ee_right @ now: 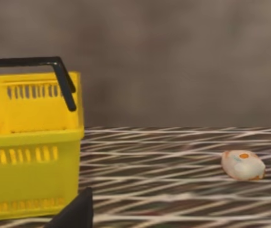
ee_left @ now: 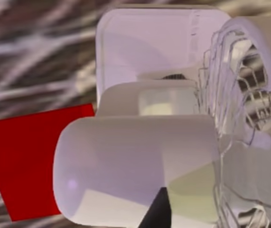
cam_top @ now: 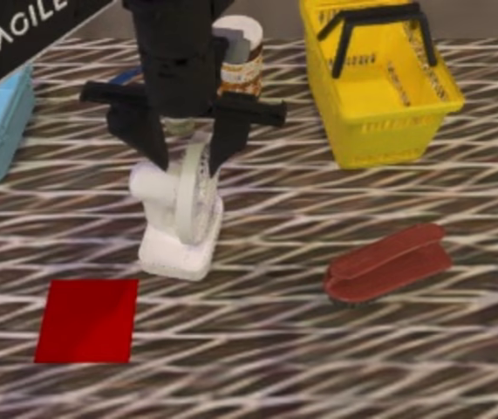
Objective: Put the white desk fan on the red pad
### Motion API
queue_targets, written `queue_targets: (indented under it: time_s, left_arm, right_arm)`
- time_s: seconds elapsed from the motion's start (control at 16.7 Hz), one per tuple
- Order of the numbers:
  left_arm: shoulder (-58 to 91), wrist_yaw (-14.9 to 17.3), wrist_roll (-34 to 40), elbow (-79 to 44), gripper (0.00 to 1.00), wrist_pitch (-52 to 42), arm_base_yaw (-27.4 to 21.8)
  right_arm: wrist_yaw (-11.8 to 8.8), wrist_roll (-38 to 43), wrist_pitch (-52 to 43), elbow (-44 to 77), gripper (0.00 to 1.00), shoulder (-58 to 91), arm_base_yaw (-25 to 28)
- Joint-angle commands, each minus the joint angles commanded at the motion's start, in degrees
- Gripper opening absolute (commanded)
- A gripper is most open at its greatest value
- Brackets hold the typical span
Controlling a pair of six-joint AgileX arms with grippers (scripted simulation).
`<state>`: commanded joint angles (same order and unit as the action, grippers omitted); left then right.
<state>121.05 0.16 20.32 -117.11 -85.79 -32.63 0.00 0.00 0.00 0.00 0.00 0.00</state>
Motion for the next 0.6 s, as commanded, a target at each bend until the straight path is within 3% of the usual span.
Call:
queue_targets:
  time_s: [0.3, 0.6]
  left_arm:
    - [-1.63, -0.03, -6.06, 2.84, 0.00, 0.03, 0.76]
    - [-7.71, -0.08, -25.81, 10.82, 0.00, 1.32, 3.37]
  right_arm:
    - [0.00, 0.00, 0.00, 0.00, 1.00, 0.00, 0.00]
    - [0.00, 0.00, 0.00, 0.00, 1.00, 0.00, 0.00]
